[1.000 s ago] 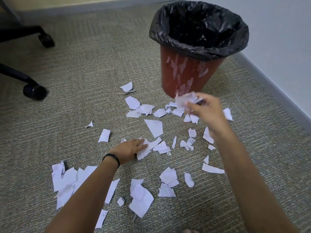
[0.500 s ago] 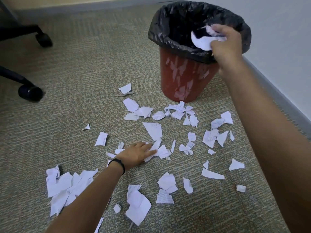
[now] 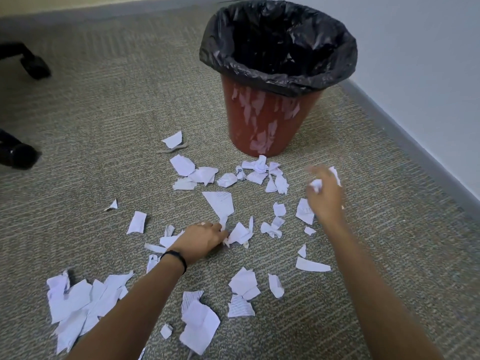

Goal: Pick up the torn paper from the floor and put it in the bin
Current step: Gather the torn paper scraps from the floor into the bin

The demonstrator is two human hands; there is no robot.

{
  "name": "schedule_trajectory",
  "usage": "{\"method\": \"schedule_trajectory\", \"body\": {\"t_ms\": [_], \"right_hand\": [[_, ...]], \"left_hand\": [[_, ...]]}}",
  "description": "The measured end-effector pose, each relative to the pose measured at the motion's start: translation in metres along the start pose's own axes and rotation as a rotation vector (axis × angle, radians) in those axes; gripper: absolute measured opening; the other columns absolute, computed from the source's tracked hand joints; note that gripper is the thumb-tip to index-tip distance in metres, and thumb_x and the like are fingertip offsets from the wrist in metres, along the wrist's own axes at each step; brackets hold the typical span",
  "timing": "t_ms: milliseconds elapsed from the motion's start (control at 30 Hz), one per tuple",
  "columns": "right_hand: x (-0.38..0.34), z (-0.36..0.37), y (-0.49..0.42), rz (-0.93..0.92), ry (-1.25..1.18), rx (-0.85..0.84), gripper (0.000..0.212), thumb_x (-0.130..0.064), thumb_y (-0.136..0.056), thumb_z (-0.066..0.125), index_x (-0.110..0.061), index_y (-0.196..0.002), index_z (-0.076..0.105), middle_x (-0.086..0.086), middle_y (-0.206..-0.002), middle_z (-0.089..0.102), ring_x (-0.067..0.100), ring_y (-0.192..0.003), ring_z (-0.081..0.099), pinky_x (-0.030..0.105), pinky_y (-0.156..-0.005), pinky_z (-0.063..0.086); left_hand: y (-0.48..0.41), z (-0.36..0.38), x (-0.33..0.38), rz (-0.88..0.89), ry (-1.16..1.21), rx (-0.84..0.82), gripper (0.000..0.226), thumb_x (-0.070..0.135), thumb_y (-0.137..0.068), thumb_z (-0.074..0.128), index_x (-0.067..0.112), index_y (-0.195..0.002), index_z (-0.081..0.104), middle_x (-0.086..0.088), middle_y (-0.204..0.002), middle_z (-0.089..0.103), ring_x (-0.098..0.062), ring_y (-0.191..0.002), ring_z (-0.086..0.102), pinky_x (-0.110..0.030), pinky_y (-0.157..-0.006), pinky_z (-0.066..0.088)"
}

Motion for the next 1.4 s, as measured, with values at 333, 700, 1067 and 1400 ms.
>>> {"method": "schedule_trajectory", "body": {"t_ms": [333,700,1067,1400], "right_hand": [[0.098,0.041,0.04,0.184,0.663,-0.576,0.055,-0.009,-0.094,0.049,-0.017,-0.144,0.028,0.019,-0.144,0.026,0.035,-0.123,0.045,0.037,-0.09,0.045],[0.076,0.047,0.025,0.275,0.893,-0.799,0.039,-0.019,-0.095,0.046,-0.005,-0.131,0.041,0.017,-0.14,0.04,0.031,-0.13,0.039,0.047,-0.106,0.037],[0.067,0.05,0.025,0.244,0.947,-0.783,0.038,-0.013,-0.093,0.046,-0.004,-0.129,0.042,0.017,-0.137,0.044,0.034,-0.132,0.037,0.048,-0.105,0.038],[0.068,0.057,0.018,0.244,0.998,-0.779,0.033,-0.011,-0.091,0.046,-0.004,-0.123,0.048,0.016,-0.127,0.053,0.033,-0.118,0.052,0.046,-0.1,0.044]], "left_hand": [[-0.017,-0.12,0.013,-0.219,0.519,0.695,0.024,0.031,-0.094,0.049,0.014,-0.097,0.066,0.003,-0.091,0.055,-0.011,-0.068,0.052,-0.017,-0.046,0.036],[-0.062,-0.305,-0.054,-0.303,1.11,1.043,0.014,0.023,-0.087,0.057,0.014,-0.076,0.06,-0.004,-0.072,0.056,-0.015,-0.066,0.051,-0.037,-0.063,0.051],[-0.024,-0.135,-0.1,-0.537,0.806,0.71,0.047,0.02,-0.095,0.052,0.015,-0.139,0.038,-0.01,-0.138,0.04,-0.023,-0.122,0.047,-0.036,-0.103,0.042],[0.032,0.048,-0.089,-0.694,0.463,-0.422,0.123,0.046,-0.075,0.074,0.023,-0.146,-0.024,-0.029,-0.147,-0.032,-0.052,-0.14,-0.011,-0.059,-0.112,0.023]]}}
Point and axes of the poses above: each hand's wrist, its own y-axis away from the middle knuckle, its own z-axis out of the palm, x = y × z, the point moved 5 cm from there along -y, towards the middle knuckle
